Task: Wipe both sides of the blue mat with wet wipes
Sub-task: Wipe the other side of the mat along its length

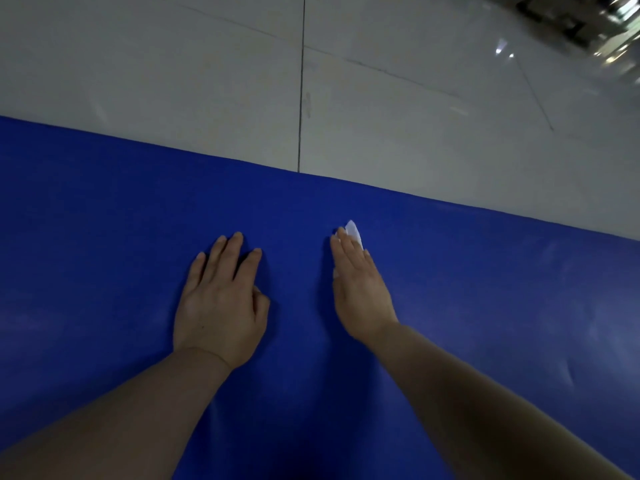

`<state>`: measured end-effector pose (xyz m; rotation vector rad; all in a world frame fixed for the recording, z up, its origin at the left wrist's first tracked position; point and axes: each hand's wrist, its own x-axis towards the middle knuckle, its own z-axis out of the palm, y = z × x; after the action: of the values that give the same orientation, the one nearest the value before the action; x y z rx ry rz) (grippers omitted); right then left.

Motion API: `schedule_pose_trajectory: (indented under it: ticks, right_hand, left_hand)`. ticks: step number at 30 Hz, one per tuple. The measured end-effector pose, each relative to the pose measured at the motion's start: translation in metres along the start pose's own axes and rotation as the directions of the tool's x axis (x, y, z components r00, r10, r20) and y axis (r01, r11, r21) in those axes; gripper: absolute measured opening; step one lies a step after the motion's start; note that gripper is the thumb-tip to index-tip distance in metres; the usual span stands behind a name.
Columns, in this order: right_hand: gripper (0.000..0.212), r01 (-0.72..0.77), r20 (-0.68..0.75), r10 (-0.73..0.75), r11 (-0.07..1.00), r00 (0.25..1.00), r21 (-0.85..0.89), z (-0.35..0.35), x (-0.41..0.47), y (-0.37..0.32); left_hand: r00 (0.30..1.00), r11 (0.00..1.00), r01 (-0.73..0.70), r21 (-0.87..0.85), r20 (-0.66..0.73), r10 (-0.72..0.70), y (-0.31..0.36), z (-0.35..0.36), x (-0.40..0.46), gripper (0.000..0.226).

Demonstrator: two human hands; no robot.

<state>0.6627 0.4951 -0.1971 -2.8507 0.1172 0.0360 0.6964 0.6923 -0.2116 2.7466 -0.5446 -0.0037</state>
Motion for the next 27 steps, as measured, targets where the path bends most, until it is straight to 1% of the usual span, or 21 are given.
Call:
schedule_pose_trajectory:
  ticks: [2, 4, 6, 7, 9, 11, 14, 16, 18, 20, 21, 22, 23, 24, 25, 26, 27]
  right_hand:
    - [0.059, -0.051, 0.057, 0.051, 0.999, 0.997, 0.000, -0.002, 0.003, -0.003]
    - [0.061, -0.085, 0.103, 0.091, 0.995, 0.991, -0.059, -0.003, 0.006, -0.008]
    - [0.062, -0.108, 0.120, 0.117, 0.991, 0.986, -0.077, -0.005, 0.006, -0.012]
    - [0.062, -0.115, 0.130, 0.125, 0.990, 0.984, -0.077, -0.007, 0.005, -0.012]
    - [0.062, -0.122, 0.150, 0.134, 0.989, 0.980, -0.084, -0.010, 0.006, -0.012]
    - [0.065, -0.122, 0.182, 0.148, 0.981, 0.972, -0.148, -0.012, 0.007, -0.014]
    - [0.070, -0.158, 0.201, 0.206, 0.960, 0.958, -0.230, -0.014, 0.010, -0.022]
    - [0.069, -0.194, 0.185, 0.240, 0.952, 0.953, -0.235, -0.012, 0.009, -0.030]
    - [0.065, -0.150, 0.163, 0.191, 0.961, 0.968, -0.232, -0.004, -0.004, -0.038]
    - [0.061, -0.049, 0.119, 0.069, 0.986, 0.991, -0.160, 0.000, -0.024, -0.038]
    - [0.060, -0.021, 0.105, 0.036, 0.990, 0.994, -0.140, 0.000, -0.034, -0.031]
    - [0.061, -0.054, 0.094, 0.065, 0.992, 0.993, -0.114, -0.005, -0.041, -0.021]
    - [0.060, -0.154, 0.080, 0.160, 0.985, 0.984, -0.081, -0.010, -0.047, -0.010]
    - [0.059, -0.280, 0.046, 0.282, 0.959, 0.958, -0.048, -0.014, -0.050, 0.001]
    - [0.056, -0.397, 0.018, 0.398, 0.917, 0.917, -0.044, -0.017, -0.053, 0.011]
    - [0.054, -0.479, 0.011, 0.480, 0.876, 0.877, -0.062, -0.018, -0.058, 0.016]
    - [0.052, -0.502, -0.003, 0.504, 0.859, 0.864, -0.101, -0.020, -0.062, 0.012]
  left_hand:
    - [1.000, 1.000, 0.005, -0.021, -0.019, -0.006, 0.000, 0.000, -0.001, 0.049]
    - [1.000, 0.998, 0.001, -0.062, -0.024, -0.003, -0.001, 0.000, -0.002, 0.046]
    - [0.997, 0.994, -0.048, -0.096, -0.060, 0.042, -0.001, -0.002, -0.005, 0.042]
    - [0.995, 0.992, -0.076, -0.103, -0.079, 0.068, 0.001, -0.003, -0.009, 0.042]
    - [0.994, 0.990, -0.079, -0.119, -0.086, 0.069, 0.005, -0.005, -0.026, 0.044]
    - [0.994, 0.993, -0.085, -0.083, -0.078, 0.079, 0.006, -0.005, -0.056, 0.045]
    - [0.988, 0.988, -0.154, 0.030, 0.012, 0.154, 0.000, -0.005, -0.097, 0.056]
    - [0.984, 0.982, -0.171, 0.075, 0.056, 0.167, -0.004, -0.004, -0.102, 0.058]
    - [0.985, 0.983, -0.163, 0.090, 0.079, 0.156, -0.005, -0.002, -0.100, 0.058]
    - [0.984, 0.982, -0.161, 0.099, 0.087, 0.153, -0.003, -0.002, -0.098, 0.058]
    - [0.984, 0.981, -0.164, 0.105, 0.090, 0.155, -0.002, -0.003, -0.098, 0.058]
    - [0.983, 0.980, -0.166, 0.109, 0.093, 0.156, -0.002, -0.003, -0.099, 0.058]
    - [0.983, 0.979, -0.168, 0.111, 0.095, 0.158, -0.002, -0.004, -0.099, 0.058]
    - [0.983, 0.979, -0.169, 0.112, 0.097, 0.159, -0.002, -0.004, -0.099, 0.058]
    - [0.982, 0.979, -0.171, 0.114, 0.100, 0.160, -0.003, -0.004, -0.098, 0.058]
    - [0.982, 0.978, -0.172, 0.118, 0.103, 0.160, -0.003, -0.003, -0.098, 0.058]
    - [0.981, 0.977, -0.173, 0.122, 0.104, 0.161, -0.003, -0.002, -0.099, 0.059]
